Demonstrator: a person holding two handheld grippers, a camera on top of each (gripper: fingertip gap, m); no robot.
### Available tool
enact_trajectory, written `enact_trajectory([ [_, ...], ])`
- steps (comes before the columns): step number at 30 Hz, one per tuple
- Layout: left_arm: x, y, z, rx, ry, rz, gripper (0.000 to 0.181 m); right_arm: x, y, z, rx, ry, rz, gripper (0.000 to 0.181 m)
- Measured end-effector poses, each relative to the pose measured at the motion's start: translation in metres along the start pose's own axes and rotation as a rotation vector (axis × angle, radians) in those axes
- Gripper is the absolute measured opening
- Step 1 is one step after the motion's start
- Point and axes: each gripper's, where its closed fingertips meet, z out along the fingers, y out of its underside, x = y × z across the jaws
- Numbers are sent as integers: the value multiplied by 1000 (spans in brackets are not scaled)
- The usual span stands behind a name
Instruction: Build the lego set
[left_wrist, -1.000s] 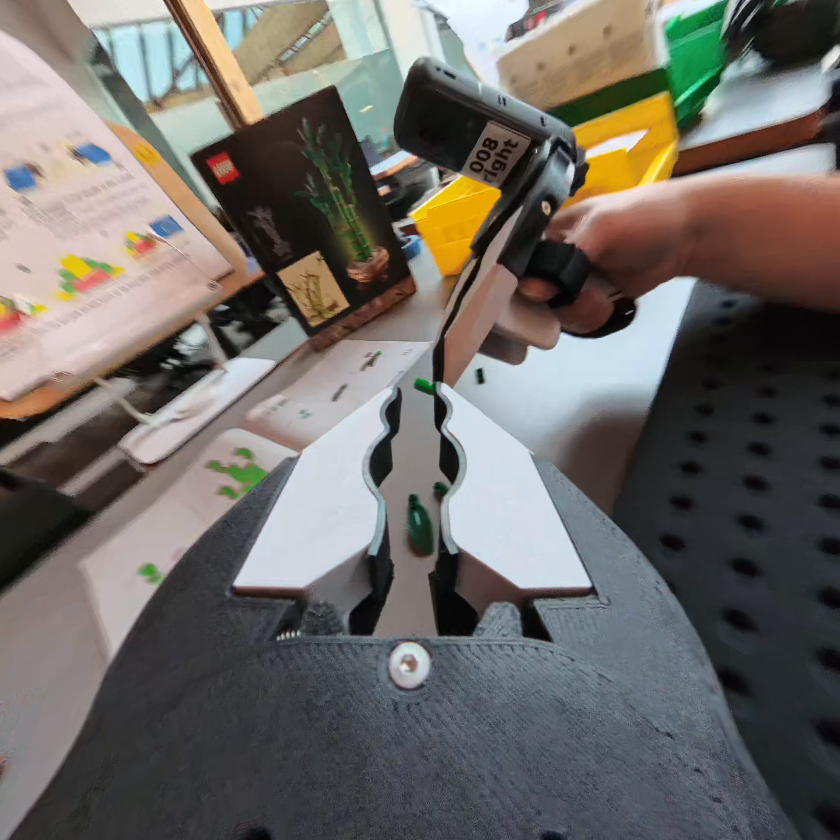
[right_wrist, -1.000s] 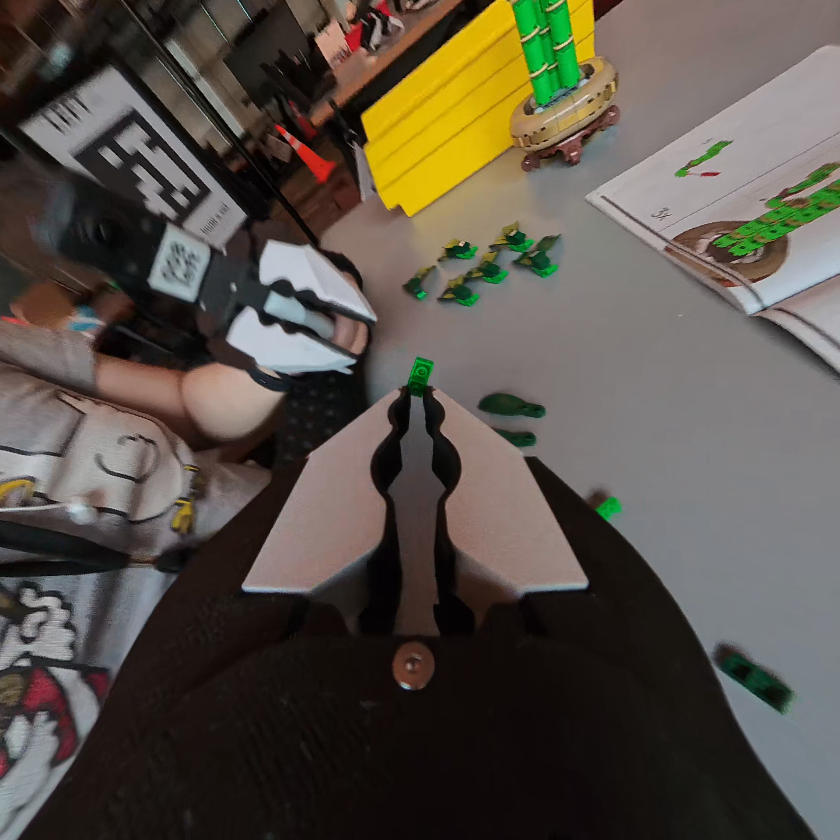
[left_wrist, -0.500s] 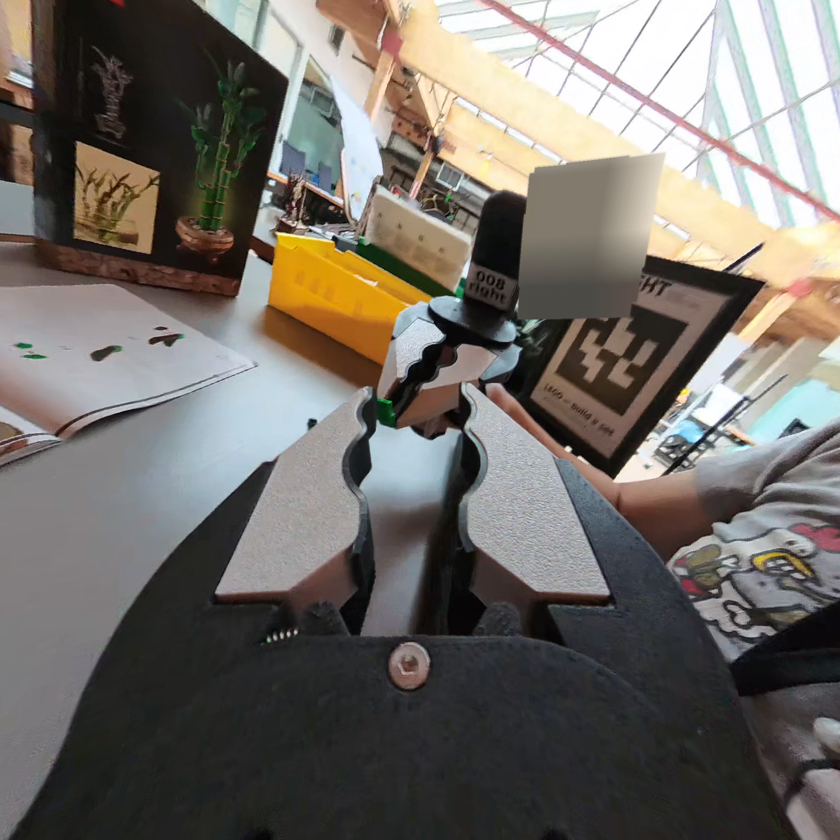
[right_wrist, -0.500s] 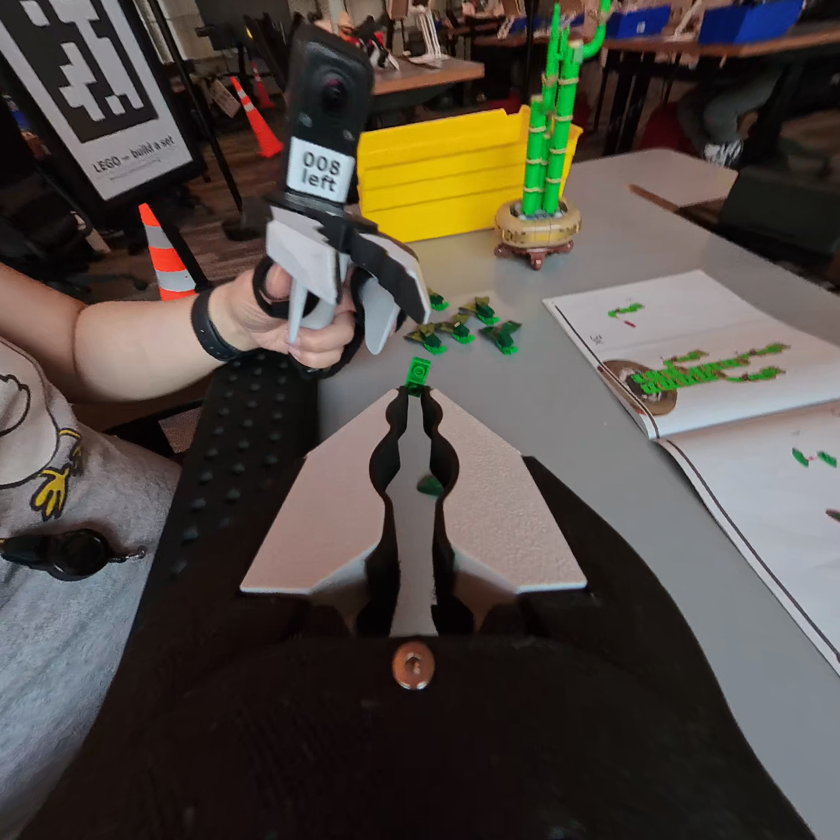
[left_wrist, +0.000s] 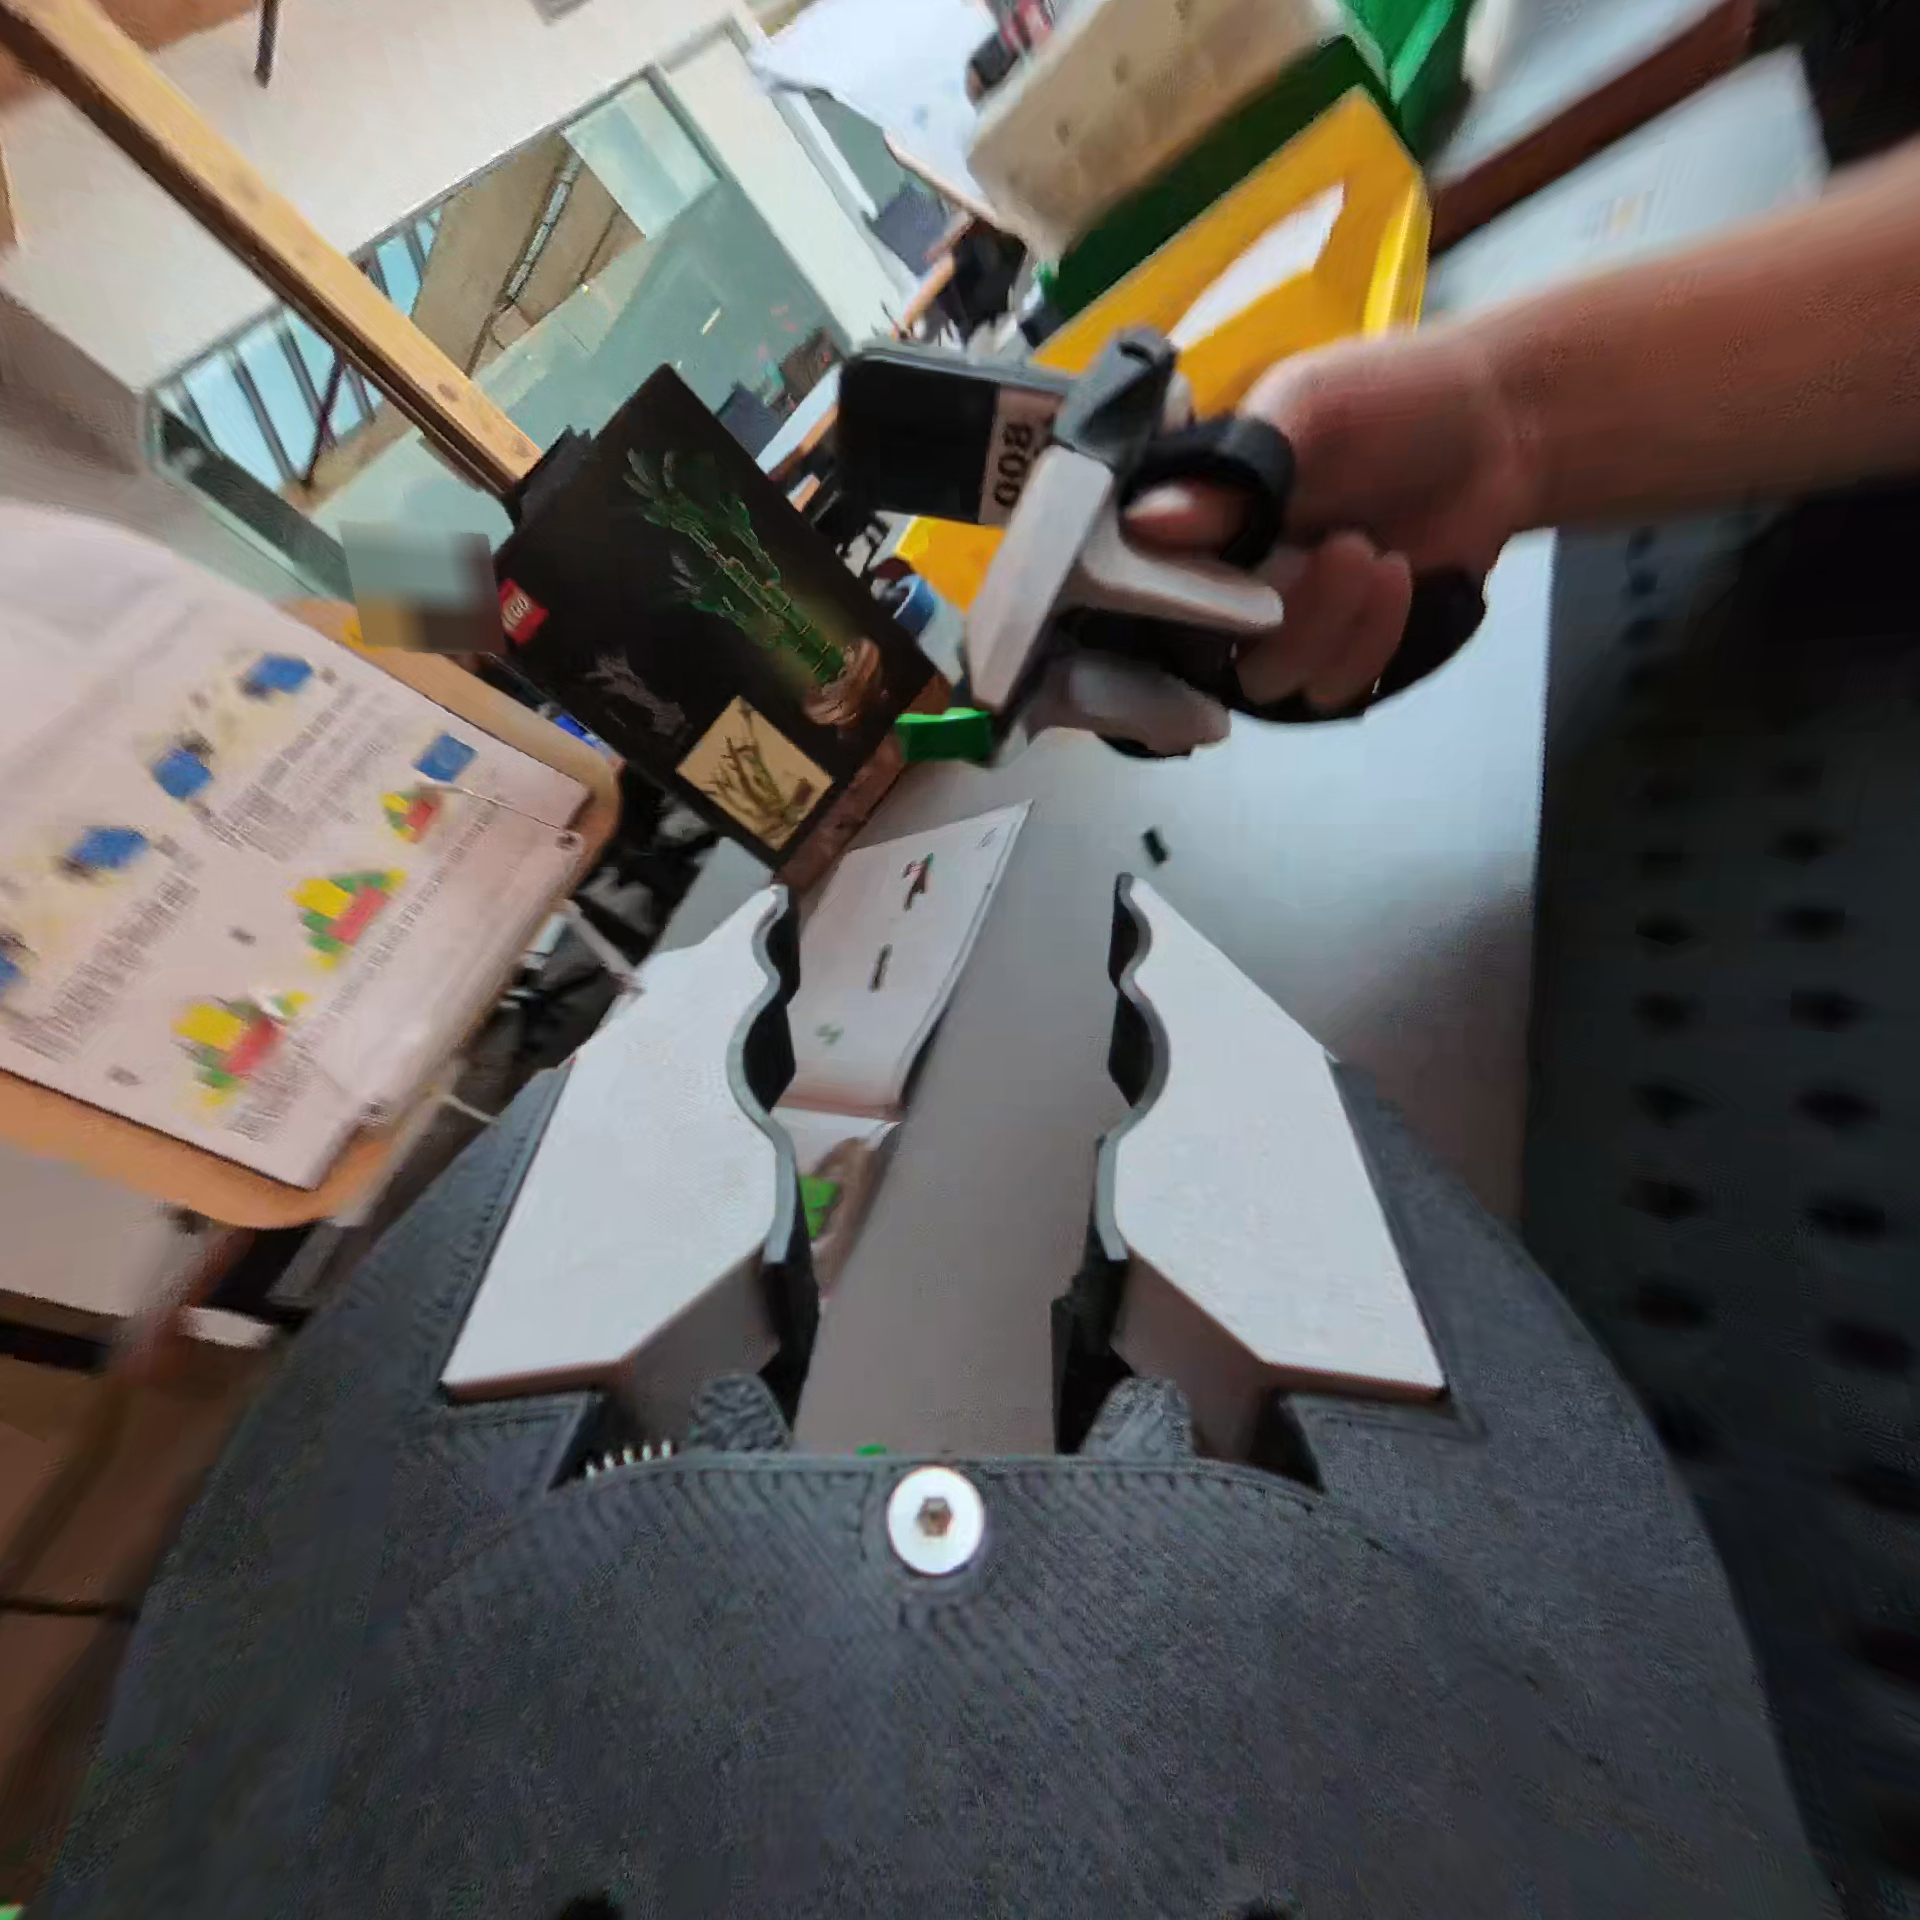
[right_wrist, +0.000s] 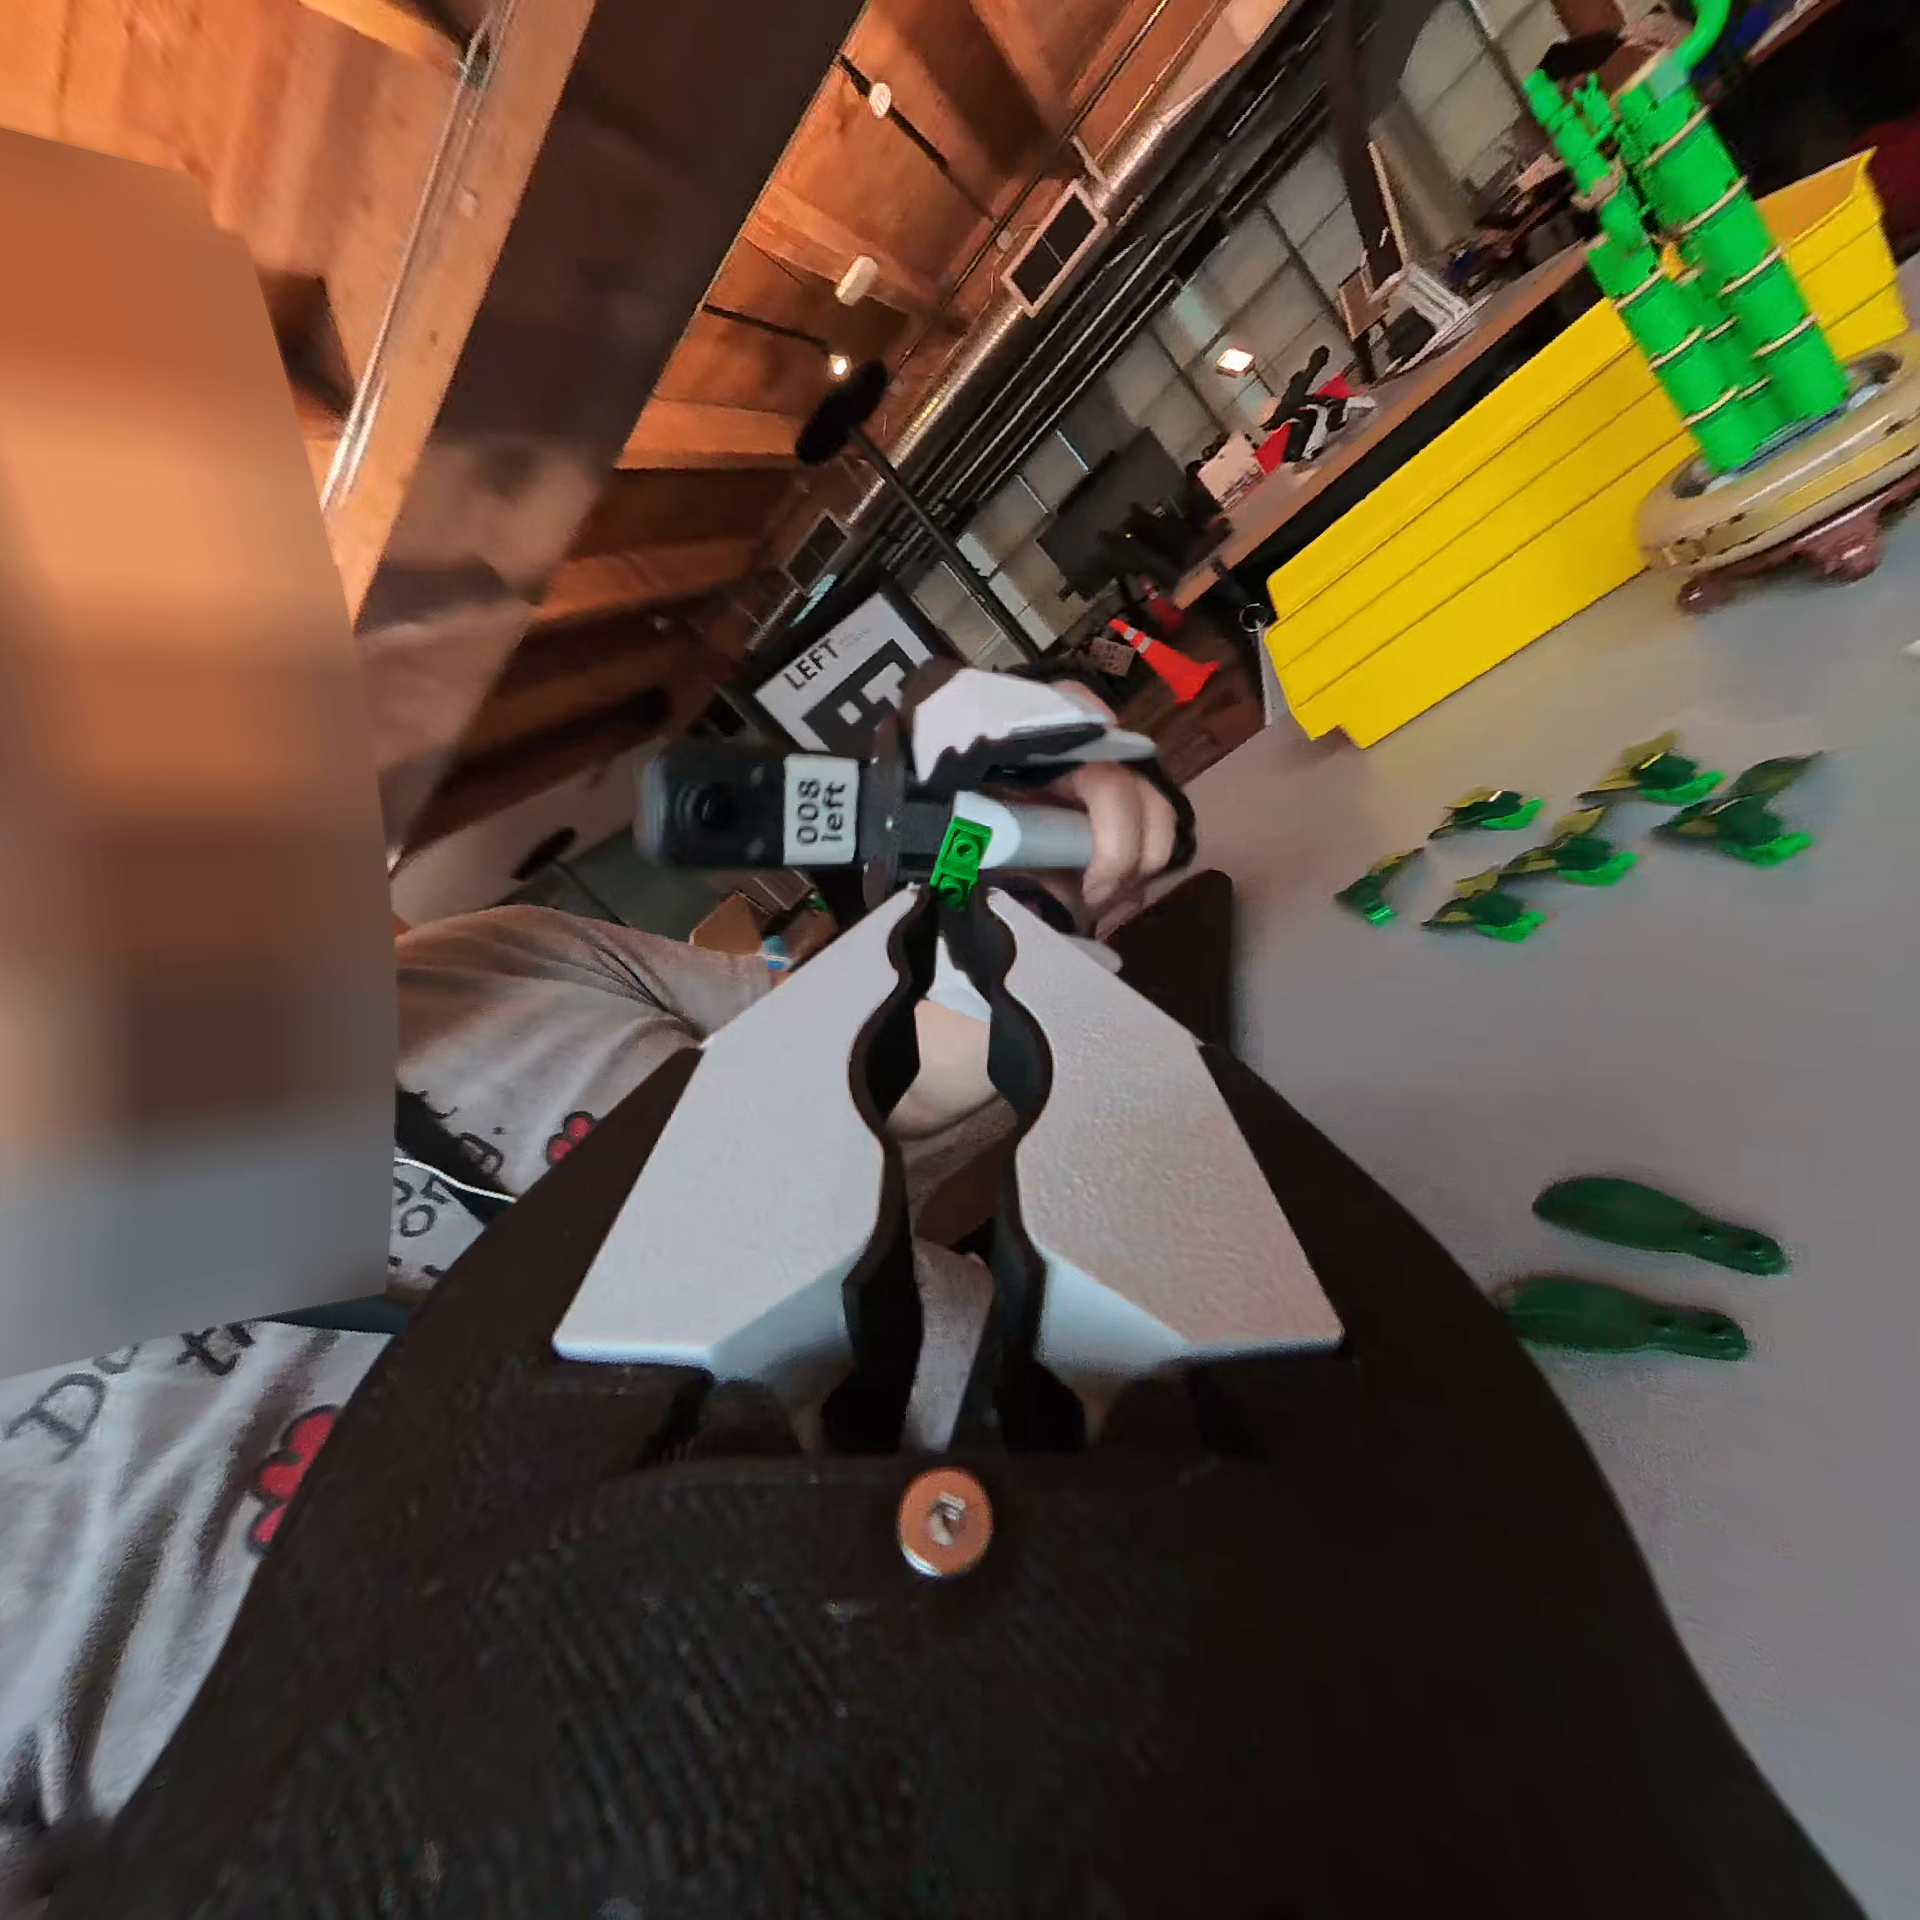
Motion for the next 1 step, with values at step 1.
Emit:
enact_trajectory([
  [1,-2,0,2,-43,-21,145,58,0,0,0,-1,-9,18,3],
])
